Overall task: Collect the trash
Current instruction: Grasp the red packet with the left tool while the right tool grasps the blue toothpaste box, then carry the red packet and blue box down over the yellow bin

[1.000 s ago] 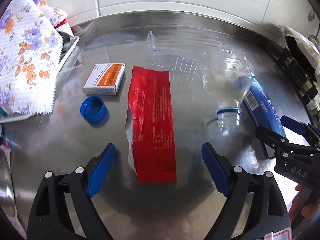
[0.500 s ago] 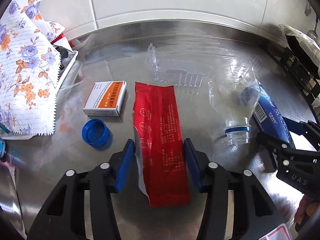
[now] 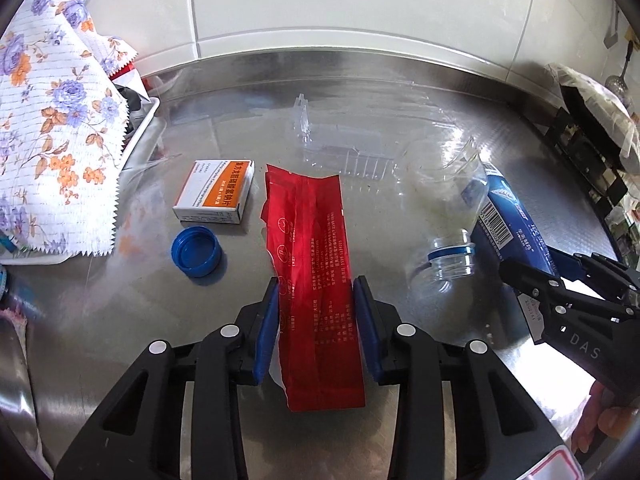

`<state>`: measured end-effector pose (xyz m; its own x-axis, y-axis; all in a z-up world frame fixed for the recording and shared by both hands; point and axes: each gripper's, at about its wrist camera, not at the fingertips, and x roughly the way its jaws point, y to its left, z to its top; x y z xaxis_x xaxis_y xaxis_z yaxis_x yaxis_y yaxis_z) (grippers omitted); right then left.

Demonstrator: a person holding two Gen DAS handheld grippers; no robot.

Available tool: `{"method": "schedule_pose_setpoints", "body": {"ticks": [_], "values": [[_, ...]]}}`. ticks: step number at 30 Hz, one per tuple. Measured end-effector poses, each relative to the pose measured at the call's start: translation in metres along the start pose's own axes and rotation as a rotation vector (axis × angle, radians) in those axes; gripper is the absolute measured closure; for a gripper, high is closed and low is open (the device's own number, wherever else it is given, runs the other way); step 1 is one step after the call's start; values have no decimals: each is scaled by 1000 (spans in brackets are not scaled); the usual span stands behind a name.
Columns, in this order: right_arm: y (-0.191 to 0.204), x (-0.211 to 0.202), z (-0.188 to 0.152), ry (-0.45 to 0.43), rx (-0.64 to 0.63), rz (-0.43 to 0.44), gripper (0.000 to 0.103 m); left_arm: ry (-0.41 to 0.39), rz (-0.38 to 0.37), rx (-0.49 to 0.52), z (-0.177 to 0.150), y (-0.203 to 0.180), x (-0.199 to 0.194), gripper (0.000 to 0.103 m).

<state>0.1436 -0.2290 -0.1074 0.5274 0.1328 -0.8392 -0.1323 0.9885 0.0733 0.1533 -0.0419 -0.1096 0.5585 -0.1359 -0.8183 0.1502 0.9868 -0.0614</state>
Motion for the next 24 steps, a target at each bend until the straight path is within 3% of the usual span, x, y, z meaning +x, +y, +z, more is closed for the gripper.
{"method": "schedule_pose_setpoints", "body": {"ticks": [15,24], "values": [[13,-50,-13,-60,36,-42,61,-55,-23,34,-9,4,-51,67],[23,-92,-39,-98,32,-61,61,-87,-39,49,-32,-1,-87,67]]}}
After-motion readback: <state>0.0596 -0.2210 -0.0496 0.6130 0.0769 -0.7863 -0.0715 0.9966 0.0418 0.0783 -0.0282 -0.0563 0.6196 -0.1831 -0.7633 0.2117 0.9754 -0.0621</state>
